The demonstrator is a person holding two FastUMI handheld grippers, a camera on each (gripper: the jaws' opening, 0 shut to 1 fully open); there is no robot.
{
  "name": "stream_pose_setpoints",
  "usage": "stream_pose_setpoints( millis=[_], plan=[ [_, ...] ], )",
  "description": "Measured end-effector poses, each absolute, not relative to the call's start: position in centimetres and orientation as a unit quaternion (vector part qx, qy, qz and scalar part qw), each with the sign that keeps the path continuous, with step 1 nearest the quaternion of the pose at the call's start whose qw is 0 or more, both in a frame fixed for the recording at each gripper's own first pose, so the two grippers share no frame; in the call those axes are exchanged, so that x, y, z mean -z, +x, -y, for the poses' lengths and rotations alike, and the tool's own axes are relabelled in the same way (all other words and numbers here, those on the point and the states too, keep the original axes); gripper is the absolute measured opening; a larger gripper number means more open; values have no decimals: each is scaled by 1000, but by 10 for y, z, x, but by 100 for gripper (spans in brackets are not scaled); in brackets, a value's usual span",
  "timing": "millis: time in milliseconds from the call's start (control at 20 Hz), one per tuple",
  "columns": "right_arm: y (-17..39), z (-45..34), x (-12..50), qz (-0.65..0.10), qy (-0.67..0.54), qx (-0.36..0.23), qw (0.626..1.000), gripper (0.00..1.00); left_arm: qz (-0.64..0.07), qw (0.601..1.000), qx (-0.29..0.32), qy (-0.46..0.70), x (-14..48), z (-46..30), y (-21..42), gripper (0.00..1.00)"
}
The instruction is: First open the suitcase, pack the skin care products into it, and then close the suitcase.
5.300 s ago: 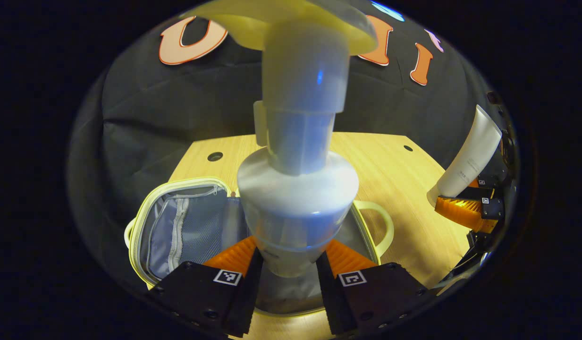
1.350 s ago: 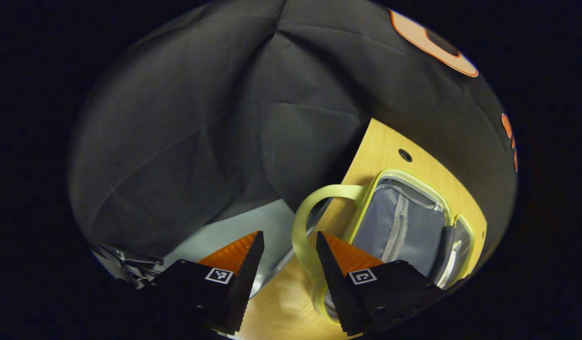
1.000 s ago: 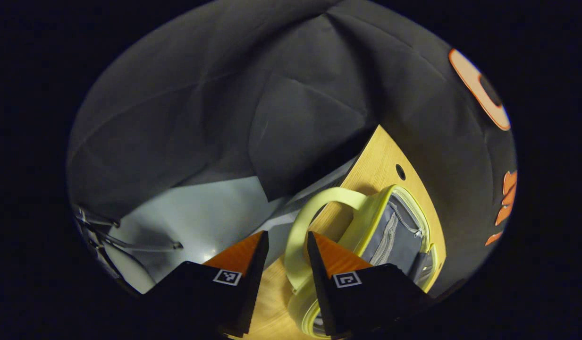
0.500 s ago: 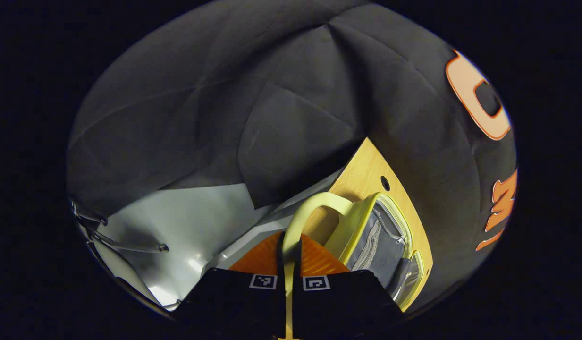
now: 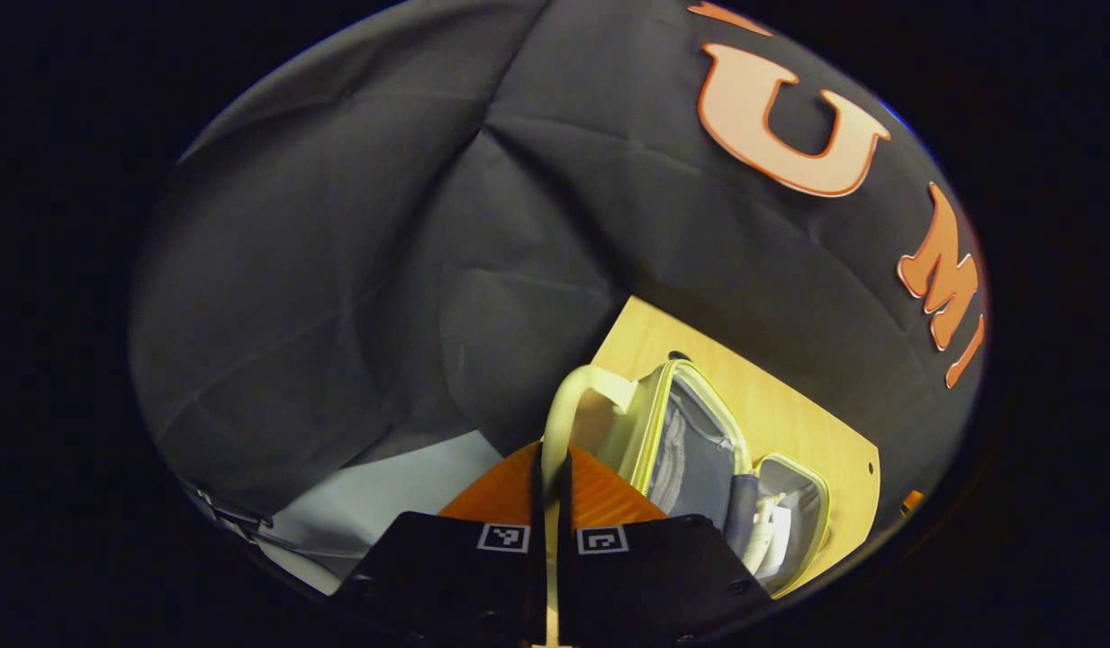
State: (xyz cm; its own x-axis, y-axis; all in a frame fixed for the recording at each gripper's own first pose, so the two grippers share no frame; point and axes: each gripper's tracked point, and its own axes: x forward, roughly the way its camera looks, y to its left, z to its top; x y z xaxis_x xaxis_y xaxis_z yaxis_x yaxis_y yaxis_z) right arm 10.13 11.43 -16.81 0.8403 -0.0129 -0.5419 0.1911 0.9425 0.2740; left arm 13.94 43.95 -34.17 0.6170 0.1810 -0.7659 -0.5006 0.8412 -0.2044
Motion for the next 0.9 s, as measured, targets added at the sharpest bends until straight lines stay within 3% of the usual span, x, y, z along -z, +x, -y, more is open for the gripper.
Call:
stream_pose_setpoints(
  millis=[450,900],
  plan=[
    [101,-90,162,-239,123,34,963,96,-325,926,-141,-129,223,-346,172,5],
    [86,-52,135,-187,88,23,978,95,-299,946,-85,-96,175,-238,193,4]
  ],
)
